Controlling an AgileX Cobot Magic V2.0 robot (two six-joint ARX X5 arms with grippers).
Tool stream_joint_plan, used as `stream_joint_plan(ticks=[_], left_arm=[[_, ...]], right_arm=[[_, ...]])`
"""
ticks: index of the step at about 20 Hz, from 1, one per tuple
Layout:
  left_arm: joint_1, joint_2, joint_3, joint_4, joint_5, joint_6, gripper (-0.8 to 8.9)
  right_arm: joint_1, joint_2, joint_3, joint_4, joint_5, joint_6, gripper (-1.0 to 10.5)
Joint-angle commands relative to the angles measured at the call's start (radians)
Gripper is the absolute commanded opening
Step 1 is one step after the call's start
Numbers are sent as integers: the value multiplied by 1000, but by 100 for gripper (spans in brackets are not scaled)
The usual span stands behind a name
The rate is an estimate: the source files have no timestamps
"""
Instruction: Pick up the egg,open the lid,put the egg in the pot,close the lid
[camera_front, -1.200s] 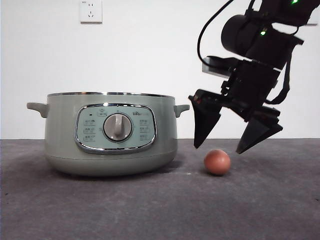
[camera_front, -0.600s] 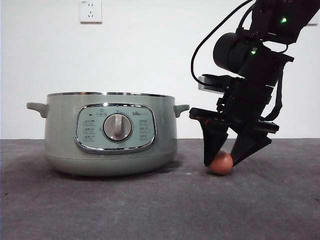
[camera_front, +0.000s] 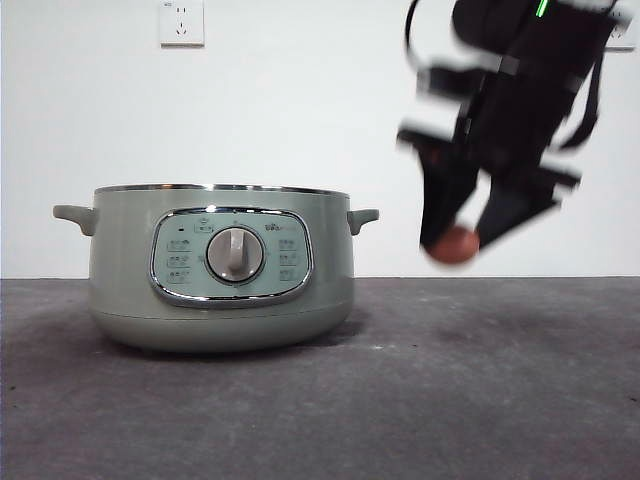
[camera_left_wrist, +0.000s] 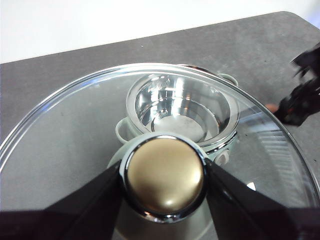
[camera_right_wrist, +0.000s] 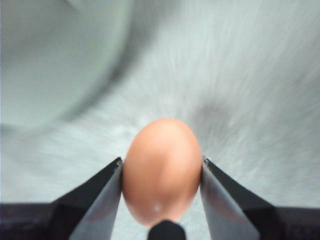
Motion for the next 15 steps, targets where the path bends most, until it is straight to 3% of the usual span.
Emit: stream_joint_plan(ticks=[1,7,15], left_arm=[[3,-10,13,50,8,5,-8],[3,-10,13,48,9,5,-8],[3,-10,13,48,16,5,-8]], right_arm=[[17,-86,19,-5,-1,7,-16],[119,-66,258,-13,-2,-34,-16],[204,338,772,-137,-1,-87,-16]])
